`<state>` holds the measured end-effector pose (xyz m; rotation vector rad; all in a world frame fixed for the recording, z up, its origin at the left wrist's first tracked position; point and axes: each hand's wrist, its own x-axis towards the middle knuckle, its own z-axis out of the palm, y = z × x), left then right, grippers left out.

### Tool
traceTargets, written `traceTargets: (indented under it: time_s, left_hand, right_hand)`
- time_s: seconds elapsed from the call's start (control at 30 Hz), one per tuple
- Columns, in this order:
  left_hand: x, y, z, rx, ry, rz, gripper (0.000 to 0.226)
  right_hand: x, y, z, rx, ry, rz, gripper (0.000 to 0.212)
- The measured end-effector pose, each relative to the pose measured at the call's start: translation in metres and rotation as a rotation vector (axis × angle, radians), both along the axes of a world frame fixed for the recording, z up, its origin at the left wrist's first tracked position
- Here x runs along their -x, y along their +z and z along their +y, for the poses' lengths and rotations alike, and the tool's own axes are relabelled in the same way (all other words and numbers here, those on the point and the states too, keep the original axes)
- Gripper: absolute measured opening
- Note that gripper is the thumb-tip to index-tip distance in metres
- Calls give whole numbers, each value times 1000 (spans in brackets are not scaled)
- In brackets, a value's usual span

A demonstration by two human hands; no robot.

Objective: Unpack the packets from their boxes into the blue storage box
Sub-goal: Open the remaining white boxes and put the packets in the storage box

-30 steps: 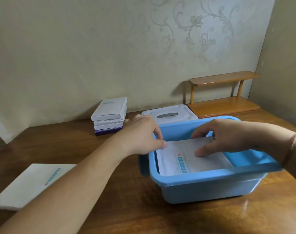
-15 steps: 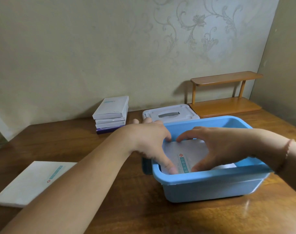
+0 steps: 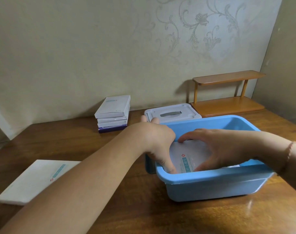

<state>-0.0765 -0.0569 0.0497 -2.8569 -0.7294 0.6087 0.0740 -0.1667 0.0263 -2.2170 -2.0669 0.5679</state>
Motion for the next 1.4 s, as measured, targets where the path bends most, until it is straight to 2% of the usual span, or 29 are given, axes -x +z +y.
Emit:
traceTargets:
  time_s: [0.1, 0.17, 0.2, 0.27, 0.3, 0.37, 0.43, 0.53, 0.57, 0.67, 0.8, 0.9, 0.97, 1.07, 1.13, 1.3, 1.4]
  left_hand:
    - [8, 5, 3, 44, -7, -57, 73]
    - [23, 11, 9, 185, 9, -221, 91]
    - [36, 13, 14, 283, 26, -355, 95]
    - [72, 12, 32, 419, 37, -617, 89]
    - [95, 9, 42, 433, 35, -678, 83]
    - [146, -3, 59, 436, 66, -677, 87]
    - [194, -18, 72, 445, 173, -590, 104]
    - [248, -56, 76, 310, 372, -412, 116]
    - [260, -71, 74, 252, 419, -406, 117]
    - [276, -114, 65, 80, 469, -556, 113]
    - [275, -138, 55, -201, 468, -716, 87]
    - [273, -139, 48, -332, 449, -934, 48]
    - [275, -139, 44, -372, 464, -1085, 37]
    - [276, -135, 40, -316, 628, -1303, 43]
    - [276, -132, 37, -280, 660, -1421, 31]
    - [285, -127, 32, -242, 590, -1510, 40]
    - [287, -125, 29, -245, 577, -1544, 44]
  right_hand:
    - [3, 9, -4, 13, -21, 21, 90]
    - [7, 21, -10, -61, -93, 69, 94]
    - [9, 27, -13, -164, -124, 66, 91]
    - [16, 36, -21, -462, -145, 57, 72]
    - [23, 38, -25, -623, -134, 94, 59]
    - [47, 40, -31, -883, -70, 232, 38]
    - [82, 38, -34, -1005, 30, 365, 26]
    - [143, 31, -29, -1009, 145, 433, 17]
    - [163, 25, -25, -987, 166, 435, 16]
    - [207, -3, 3, -806, 207, 427, 18]
    - [230, -54, 54, -491, 67, 238, 22]
    - [233, -81, 78, -404, 22, 141, 17]
    - [235, -92, 89, -384, 9, 147, 15]
    - [245, -99, 99, -464, -1, 196, 14]
    - [253, -101, 103, -629, 41, 198, 12]
    - [263, -103, 111, -1023, 288, 89, 14]
    - [267, -104, 116, -1122, 352, 16, 17]
